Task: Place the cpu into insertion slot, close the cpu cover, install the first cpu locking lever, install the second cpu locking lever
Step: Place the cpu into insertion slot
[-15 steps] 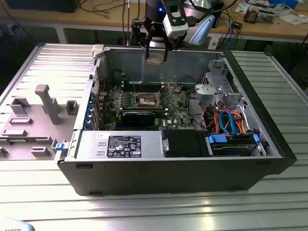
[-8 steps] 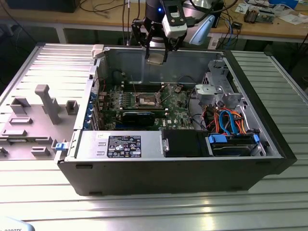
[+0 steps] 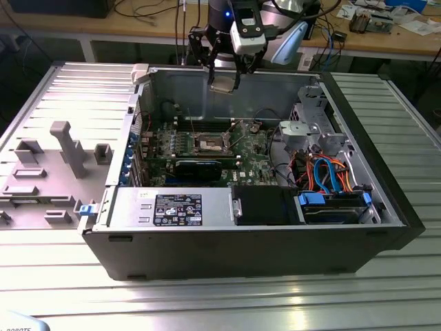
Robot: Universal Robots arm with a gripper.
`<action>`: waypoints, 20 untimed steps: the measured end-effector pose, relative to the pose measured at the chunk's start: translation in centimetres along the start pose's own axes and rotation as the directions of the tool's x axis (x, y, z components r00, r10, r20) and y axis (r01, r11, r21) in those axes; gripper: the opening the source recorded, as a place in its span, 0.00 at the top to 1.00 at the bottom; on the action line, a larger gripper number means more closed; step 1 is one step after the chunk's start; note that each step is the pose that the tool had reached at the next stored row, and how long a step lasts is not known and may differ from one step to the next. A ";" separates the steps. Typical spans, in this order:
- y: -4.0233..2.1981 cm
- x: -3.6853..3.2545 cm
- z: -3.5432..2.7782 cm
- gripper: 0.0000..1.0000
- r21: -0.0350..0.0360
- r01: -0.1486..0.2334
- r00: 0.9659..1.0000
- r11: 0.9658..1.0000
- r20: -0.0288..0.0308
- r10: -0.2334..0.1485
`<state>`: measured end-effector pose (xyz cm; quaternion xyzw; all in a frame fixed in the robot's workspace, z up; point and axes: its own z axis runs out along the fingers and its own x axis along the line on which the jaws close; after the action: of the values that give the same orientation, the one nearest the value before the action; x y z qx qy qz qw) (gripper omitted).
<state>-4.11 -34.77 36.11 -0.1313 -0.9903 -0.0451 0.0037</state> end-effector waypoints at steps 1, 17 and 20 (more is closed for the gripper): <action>0.00 0.01 0.00 0.46 0.000 -0.003 1.000 1.000 0.000 0.003; -0.16 0.60 0.03 0.46 -0.001 -0.049 0.999 0.999 0.004 0.049; -0.25 0.91 0.03 0.46 -0.001 -0.052 0.999 0.999 0.005 0.052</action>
<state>-5.06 -34.77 36.08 -0.1571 -0.9865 -0.0452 0.0025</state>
